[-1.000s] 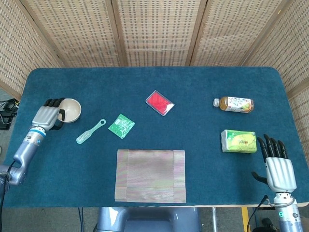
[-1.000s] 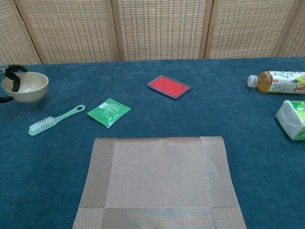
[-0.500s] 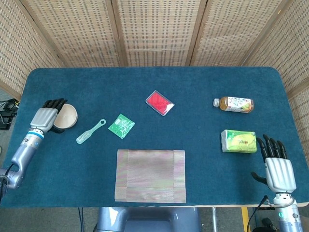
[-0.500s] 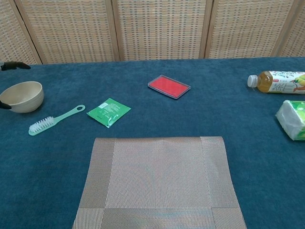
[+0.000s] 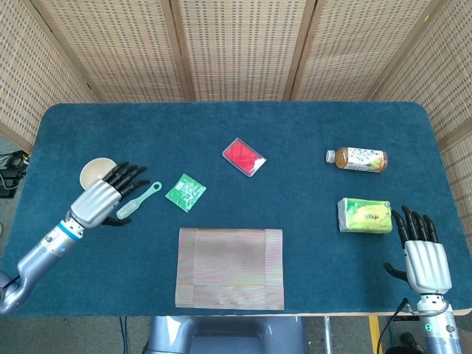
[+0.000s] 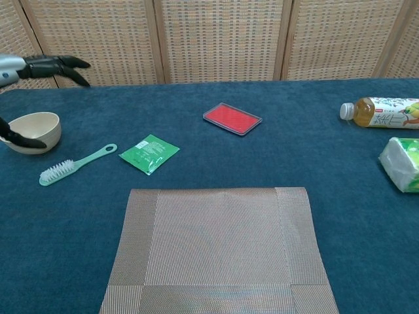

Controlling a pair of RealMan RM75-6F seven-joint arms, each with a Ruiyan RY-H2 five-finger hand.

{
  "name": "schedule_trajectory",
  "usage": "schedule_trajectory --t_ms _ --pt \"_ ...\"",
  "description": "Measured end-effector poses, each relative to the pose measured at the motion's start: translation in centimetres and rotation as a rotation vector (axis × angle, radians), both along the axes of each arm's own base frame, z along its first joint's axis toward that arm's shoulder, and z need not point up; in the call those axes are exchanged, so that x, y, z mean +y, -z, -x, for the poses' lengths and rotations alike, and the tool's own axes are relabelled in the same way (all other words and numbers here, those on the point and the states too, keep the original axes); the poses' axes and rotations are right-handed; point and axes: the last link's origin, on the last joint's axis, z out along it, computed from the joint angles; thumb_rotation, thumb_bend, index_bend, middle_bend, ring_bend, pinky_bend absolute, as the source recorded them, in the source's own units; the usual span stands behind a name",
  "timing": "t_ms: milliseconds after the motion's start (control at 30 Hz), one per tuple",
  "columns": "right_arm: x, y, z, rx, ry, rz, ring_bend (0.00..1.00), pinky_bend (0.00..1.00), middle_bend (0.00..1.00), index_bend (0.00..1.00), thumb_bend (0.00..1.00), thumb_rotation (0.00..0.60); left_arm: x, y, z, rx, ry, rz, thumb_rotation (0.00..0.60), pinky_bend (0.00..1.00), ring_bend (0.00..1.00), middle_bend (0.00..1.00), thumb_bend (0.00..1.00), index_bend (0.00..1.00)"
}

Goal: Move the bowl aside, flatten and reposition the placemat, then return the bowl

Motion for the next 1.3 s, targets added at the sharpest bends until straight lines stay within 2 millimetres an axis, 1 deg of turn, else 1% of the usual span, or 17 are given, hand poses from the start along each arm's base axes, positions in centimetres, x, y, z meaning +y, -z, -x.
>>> schedule_trajectory --t_ms 133,267,367,467,500,600,733,1033,1300 --pt "-0.1 0.0 0.1 -0.001 0.007 0.004 0.0 0.0 0.0 0.0 0.0 0.6 -3.2 2.3 -1.7 0.068 0.126 0.114 0.6 0.0 0.0 0.0 0.0 0.33" --pt "-0.2 -0.1 0.3 -0.001 0.012 0.004 0.0 0.0 0.0 0.0 0.0 0.6 -6.4 4.5 -2.5 0.136 0.229 0.216 0.6 0.0 0.0 0.0 0.01 0.39" --pt "-0.3 -0.1 0.4 -0.001 0.017 0.003 0.0 0.0 0.0 0.0 0.0 0.6 -8.5 5.9 -2.7 0.163 0.286 0.292 0.6 0.0 0.0 0.0 0.06 0.41" --pt "-0.4 0.0 0.4 0.0 0.019 0.001 0.0 0.0 0.0 0.0 0.0 0.6 -9.6 6.8 -3.0 0.176 0.318 0.33 0.6 0.0 0.0 0.0 0.15 0.42" --pt "-0.4 0.0 0.4 0.0 0.021 0.0 0.0 0.0 0.0 0.0 0.0 0.6 -9.7 7.0 -3.0 0.181 0.323 0.334 0.6 0.0 0.0 0.0 0.18 0.43" --pt "-0.4 0.1 0.4 0.001 0.021 -0.002 0.0 0.0 0.0 0.0 0.0 0.6 -10.2 7.6 -2.9 0.206 0.333 0.354 0.6 0.0 0.0 0.0 0.23 0.43" --pt "-0.4 0.1 0.4 0.001 0.023 -0.002 0.0 0.0 0.0 0.0 0.0 0.6 -10.8 8.6 -2.8 0.224 0.339 0.383 0.6 0.0 0.0 0.0 0.23 0.43" --pt "-0.5 0.1 0.5 0.0 0.026 -0.005 0.0 0.0 0.0 0.0 0.0 0.6 -11.2 10.6 -3.2 0.22 0.346 0.4 0.6 0.0 0.0 0.0 0.23 0.43" --pt "-0.5 0.1 0.5 0.0 0.028 -0.007 0.0 0.0 0.0 0.0 0.0 0.6 -11.3 11.4 -3.0 0.229 0.335 0.41 0.6 0.0 0.0 0.0 0.23 0.43"
